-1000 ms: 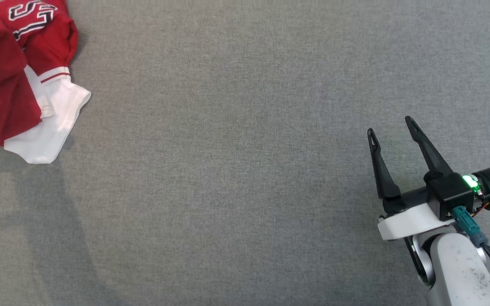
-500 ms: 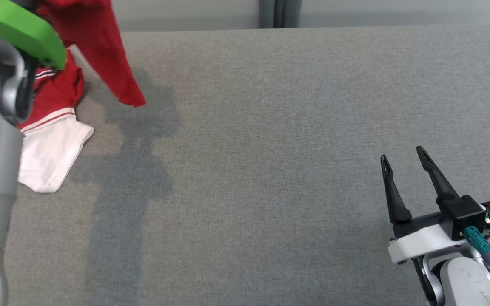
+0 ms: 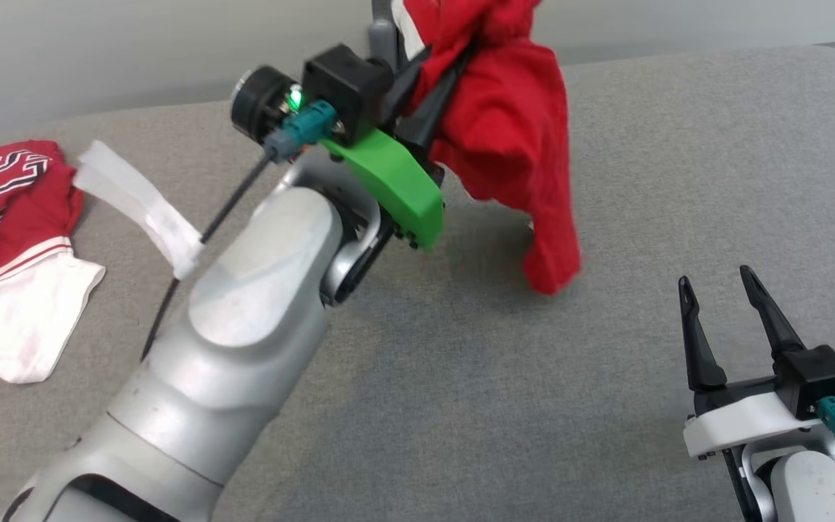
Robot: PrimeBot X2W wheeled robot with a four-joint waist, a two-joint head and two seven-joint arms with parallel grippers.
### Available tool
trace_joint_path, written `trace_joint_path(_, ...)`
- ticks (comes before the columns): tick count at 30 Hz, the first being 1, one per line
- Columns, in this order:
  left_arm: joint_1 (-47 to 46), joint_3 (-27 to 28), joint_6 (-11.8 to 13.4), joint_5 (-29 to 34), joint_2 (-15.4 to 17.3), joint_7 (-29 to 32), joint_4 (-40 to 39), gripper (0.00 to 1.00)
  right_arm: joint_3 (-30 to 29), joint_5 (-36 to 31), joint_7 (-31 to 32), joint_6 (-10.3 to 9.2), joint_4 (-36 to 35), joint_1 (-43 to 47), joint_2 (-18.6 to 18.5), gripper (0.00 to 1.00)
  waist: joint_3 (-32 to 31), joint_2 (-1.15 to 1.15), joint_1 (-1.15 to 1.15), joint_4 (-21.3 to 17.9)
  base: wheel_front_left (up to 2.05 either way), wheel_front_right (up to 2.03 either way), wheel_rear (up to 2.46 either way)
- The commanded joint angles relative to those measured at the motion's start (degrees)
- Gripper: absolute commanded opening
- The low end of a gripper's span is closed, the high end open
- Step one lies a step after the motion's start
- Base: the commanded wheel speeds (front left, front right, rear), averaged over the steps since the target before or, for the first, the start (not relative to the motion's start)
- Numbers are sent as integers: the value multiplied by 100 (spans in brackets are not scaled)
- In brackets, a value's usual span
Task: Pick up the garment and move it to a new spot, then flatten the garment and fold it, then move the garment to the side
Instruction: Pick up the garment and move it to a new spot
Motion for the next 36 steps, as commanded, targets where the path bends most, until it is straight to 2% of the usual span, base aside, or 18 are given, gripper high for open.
trace_joint_path(1, 154, -139, -13, -83, -24, -107, 118, 0, -1, 51, -12, -8, 4, -66, -20, 100, 73, -1, 0, -168, 0, 0, 0)
trace_joint_path(4, 358, -424, -13, -306, -106, -344, 405, 0, 5, 83, -12, -8, -3, -91, -18, 100, 142, -1, 0, -273, 0, 0, 0)
trace_joint_path(7, 668, -475, -13, -621, -126, -596, 827, 0, -15, 102, -12, -7, -7, -107, -18, 100, 200, -1, 0, -341, 0, 0, 0)
trace_joint_path(12, 1096, -430, -13, -710, 23, -774, 1526, 0, -70, 104, -12, -8, -33, -89, -19, 100, 279, -1, 0, -330, 0, 0, 0)
trace_joint_path(16, 1372, -311, -4, -632, 128, -819, 1961, 0, -104, 65, -12, -7, -39, -104, -18, 100, 334, -1, 0, -243, 0, 0, 0)
trace_joint_path(22, 1751, 184, 98, -443, 219, -810, 2014, 2, -65, 26, -12, -8, -36, -169, -18, 100, 382, -1, 0, -113, 0, 0, 0)
trace_joint_path(23, 1802, 278, 100, -408, 226, -810, 2009, 25, -53, 20, -12, -8, -29, -179, -19, 100, 382, -1, 0, -98, 0, 0, 0)
trace_joint_path(25, 1913, 436, 141, -312, 239, -811, 1980, 46, -38, 12, -12, -7, -16, -188, -20, 100, 369, -1, 0, -80, 0, 0, 0)
trace_joint_path(27, 2039, 575, 164, -175, 244, -810, 1942, 100, -23, 19, -12, -8, -6, -183, -20, 100, 349, -1, 0, -69, 0, 0, 0)
trace_joint_path(36, 2597, 1401, 207, 286, 220, -803, 1345, 100, -28, 70, -12, -8, 130, -126, -19, 100, 184, -1, 0, 21, 0, 0, 0)
